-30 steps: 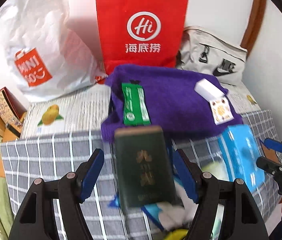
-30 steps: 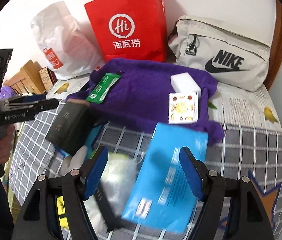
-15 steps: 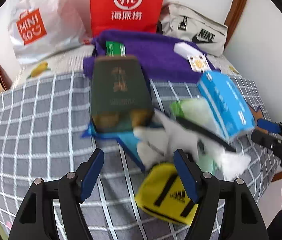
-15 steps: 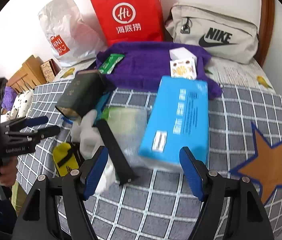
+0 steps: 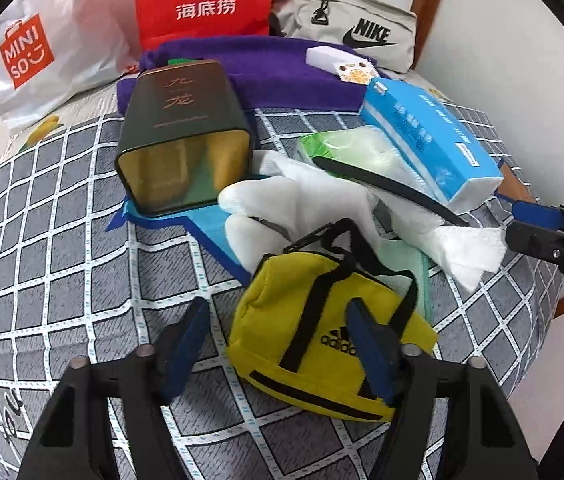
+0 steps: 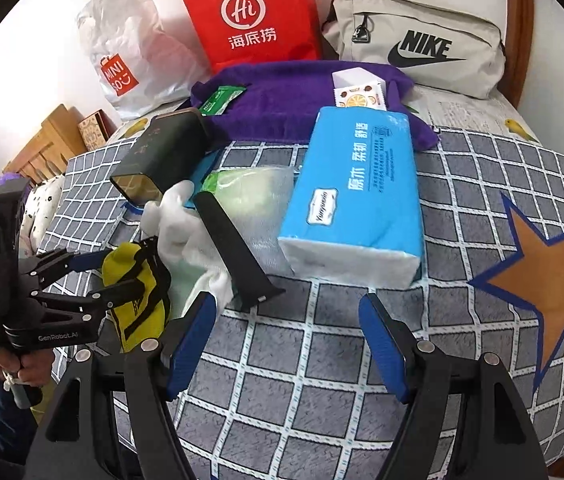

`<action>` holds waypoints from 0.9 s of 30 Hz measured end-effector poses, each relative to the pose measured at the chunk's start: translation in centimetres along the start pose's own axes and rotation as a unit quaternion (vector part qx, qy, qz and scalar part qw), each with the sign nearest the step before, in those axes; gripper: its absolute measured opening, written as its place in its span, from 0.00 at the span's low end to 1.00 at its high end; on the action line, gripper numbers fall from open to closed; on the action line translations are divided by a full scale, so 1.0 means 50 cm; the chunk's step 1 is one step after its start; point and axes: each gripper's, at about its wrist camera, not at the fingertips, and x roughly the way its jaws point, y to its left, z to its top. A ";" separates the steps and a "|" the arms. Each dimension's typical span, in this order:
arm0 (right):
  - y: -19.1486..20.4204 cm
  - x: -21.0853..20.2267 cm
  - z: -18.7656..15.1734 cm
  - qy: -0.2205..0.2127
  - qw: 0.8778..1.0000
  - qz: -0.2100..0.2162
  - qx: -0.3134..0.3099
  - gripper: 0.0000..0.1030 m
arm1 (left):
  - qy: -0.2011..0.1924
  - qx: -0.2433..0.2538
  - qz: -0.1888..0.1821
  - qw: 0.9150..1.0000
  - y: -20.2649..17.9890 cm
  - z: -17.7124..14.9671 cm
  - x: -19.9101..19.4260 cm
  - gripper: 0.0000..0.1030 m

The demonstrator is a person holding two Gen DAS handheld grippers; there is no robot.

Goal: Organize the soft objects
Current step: 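Move both open tools back over the pile of items, then grasp the yellow Adidas bag with the left tool while the right tool grasps the black band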

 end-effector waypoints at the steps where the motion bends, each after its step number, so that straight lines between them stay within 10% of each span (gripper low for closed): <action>1: -0.002 -0.001 -0.003 0.000 1.000 -0.001 0.001 0.72 | -0.001 -0.004 -0.011 1.000 0.002 0.000 -0.002 0.48; 10: -0.011 0.003 -0.010 0.004 1.000 0.000 0.002 0.72 | -0.022 -0.037 -0.020 0.999 0.034 -0.010 -0.042 0.17; 22: 0.012 0.027 -0.013 0.016 1.000 0.008 -0.014 0.72 | -0.017 -0.054 -0.018 0.998 0.051 -0.019 -0.021 0.32; 27: 0.015 0.022 -0.014 0.012 1.000 0.011 -0.013 0.72 | -0.029 -0.060 -0.035 0.997 0.057 -0.020 -0.015 0.23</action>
